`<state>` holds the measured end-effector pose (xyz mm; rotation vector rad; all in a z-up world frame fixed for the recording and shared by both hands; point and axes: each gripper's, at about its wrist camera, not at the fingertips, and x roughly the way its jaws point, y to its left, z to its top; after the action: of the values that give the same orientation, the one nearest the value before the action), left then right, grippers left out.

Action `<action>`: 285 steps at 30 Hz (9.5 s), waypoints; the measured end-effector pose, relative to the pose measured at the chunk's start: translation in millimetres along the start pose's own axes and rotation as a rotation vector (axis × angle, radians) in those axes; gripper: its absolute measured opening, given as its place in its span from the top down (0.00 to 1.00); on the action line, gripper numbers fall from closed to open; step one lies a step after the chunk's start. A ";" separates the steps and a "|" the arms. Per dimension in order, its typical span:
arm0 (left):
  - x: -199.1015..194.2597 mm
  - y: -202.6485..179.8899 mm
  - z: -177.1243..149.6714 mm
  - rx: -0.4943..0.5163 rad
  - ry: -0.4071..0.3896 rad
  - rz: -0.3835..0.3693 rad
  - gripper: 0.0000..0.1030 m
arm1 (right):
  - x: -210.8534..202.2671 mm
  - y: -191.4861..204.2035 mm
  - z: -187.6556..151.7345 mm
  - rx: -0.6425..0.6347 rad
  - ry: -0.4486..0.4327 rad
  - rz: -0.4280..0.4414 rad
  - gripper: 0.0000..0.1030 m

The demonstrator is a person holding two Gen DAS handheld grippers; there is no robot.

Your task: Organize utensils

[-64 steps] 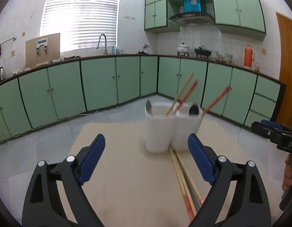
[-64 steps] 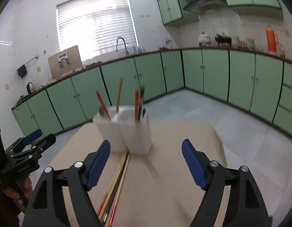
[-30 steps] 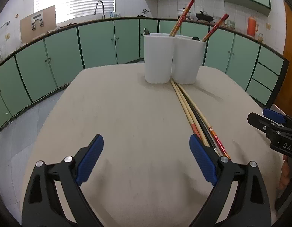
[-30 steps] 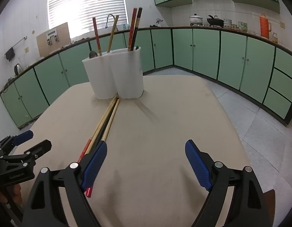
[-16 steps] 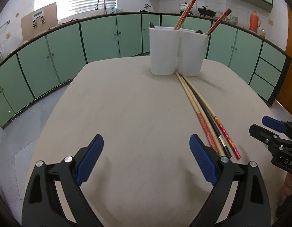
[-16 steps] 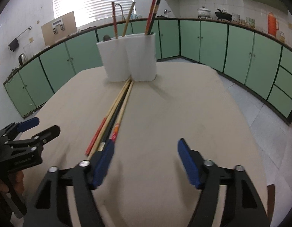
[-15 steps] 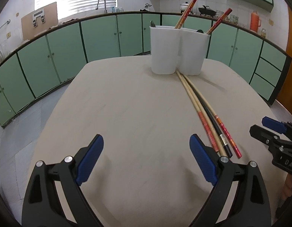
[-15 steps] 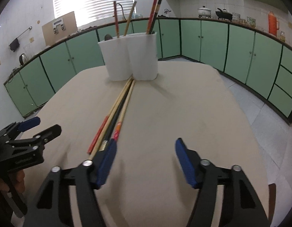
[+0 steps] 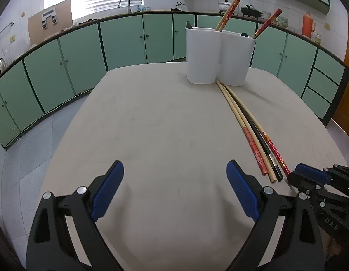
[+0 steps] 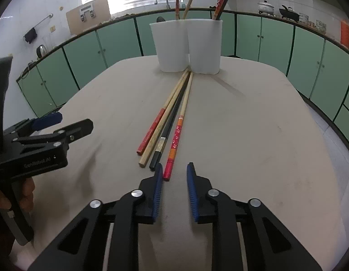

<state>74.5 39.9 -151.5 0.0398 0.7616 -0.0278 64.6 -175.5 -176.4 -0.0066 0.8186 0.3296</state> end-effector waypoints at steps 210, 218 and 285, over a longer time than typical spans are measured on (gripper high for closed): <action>-45.3 -13.5 199.6 -0.009 -0.425 -0.138 0.31 | -85.8 -74.0 206.8 -0.009 -0.368 -0.001 0.49; -60.7 -19.9 150.0 -0.008 -0.418 -0.123 0.15 | -88.6 -68.6 151.6 0.022 -0.355 -0.005 0.24; -2.4 -3.8 14.1 -0.018 -0.086 -0.011 0.13 | 1.2 -8.7 8.7 0.011 0.006 0.013 0.66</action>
<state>82.3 35.4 -139.7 0.0173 0.6763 -0.0331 74.1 -182.2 -172.4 0.0078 0.8266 0.3380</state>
